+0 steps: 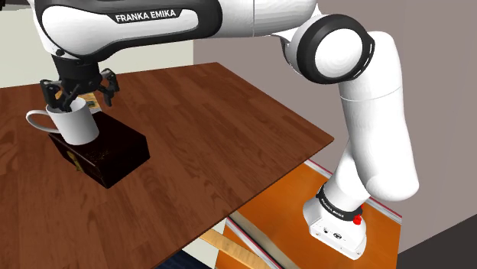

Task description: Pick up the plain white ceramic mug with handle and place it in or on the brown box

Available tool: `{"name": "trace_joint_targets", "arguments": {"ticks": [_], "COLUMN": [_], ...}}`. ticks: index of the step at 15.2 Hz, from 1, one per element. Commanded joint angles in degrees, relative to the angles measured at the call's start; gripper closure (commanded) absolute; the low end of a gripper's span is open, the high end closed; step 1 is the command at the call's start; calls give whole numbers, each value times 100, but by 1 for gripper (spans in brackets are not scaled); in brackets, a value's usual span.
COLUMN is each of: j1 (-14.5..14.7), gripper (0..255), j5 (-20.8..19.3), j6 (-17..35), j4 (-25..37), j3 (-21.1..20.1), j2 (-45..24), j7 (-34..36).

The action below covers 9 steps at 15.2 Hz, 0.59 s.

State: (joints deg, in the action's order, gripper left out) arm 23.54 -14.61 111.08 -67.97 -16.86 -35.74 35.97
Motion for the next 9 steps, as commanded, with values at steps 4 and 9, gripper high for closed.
{"name": "trace_joint_targets", "arguments": {"ticks": [4, 9], "j1": [34, 48], "gripper": [0, 0], "j5": [46, 55], "j6": [-474, -608], "j4": [336, 448], "j3": [-31, -37], "j2": [145, 169], "j7": [-43, -54]}}
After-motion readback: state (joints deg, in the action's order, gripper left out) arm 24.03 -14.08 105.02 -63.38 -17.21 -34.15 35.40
